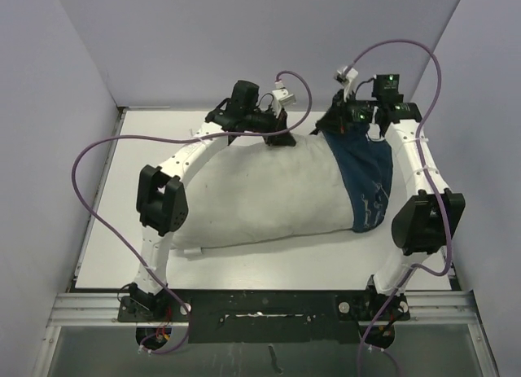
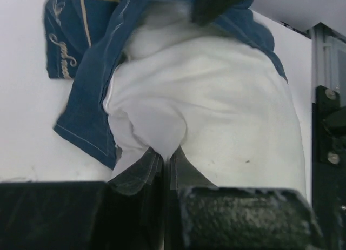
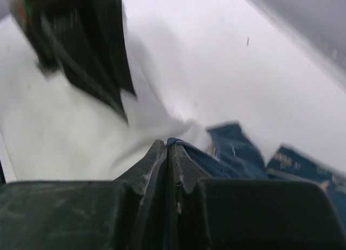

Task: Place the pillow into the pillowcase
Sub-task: Stuff the pillow into the pillowcase.

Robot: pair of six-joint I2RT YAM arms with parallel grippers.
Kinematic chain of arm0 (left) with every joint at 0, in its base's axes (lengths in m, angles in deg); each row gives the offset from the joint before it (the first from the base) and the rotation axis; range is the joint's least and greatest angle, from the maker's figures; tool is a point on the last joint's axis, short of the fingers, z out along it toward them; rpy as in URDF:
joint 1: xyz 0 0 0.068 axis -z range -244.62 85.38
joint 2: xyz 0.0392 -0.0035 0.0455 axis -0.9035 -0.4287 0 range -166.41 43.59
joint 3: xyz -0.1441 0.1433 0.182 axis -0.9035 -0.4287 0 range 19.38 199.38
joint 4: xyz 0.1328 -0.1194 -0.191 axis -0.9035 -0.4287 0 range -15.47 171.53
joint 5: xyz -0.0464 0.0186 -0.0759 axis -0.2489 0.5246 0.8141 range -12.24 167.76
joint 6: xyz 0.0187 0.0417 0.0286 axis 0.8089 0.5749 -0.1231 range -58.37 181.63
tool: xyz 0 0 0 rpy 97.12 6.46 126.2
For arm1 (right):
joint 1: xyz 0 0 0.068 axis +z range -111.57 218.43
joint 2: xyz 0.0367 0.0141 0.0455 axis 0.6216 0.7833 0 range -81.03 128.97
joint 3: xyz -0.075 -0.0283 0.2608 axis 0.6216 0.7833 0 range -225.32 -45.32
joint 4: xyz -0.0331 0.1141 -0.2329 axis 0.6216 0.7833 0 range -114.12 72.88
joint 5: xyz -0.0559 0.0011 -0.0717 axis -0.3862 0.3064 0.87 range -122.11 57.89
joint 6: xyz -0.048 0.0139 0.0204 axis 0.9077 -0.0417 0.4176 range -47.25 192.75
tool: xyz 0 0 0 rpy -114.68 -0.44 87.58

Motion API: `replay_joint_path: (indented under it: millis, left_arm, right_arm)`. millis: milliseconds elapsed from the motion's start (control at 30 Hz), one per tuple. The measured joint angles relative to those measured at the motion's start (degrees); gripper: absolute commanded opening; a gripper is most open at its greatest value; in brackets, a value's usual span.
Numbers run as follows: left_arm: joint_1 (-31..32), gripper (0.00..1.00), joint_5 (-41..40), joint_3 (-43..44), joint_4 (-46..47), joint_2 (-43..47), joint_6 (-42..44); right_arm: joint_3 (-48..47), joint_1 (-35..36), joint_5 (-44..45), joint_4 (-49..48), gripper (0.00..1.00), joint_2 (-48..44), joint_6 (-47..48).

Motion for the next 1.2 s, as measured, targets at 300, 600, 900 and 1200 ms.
replay_joint_path:
  millis: [300, 600, 900, 1200]
  left_arm:
    - [7.13, 0.0, -13.35, -9.66, 10.56, 17.84, 13.79]
    - [8.44, 0.0, -17.31, -33.55, 26.95, 29.92, 14.58]
    - [13.18, 0.0, -17.77, -42.49, 34.16, 24.85, 12.33]
    - [15.41, 0.0, -18.21, -43.87, 36.92, 24.87, 11.26]
  right_arm:
    - [-11.04, 8.41, -8.39, -23.06, 0.0, 0.98, -23.41]
    - [16.48, 3.54, -3.56, -13.99, 0.0, -14.69, -5.33]
    - [24.37, -4.79, 0.46, 10.25, 0.31, -17.31, 22.58]
    - [6.21, -5.79, -2.95, 20.06, 0.66, -21.53, 28.48]
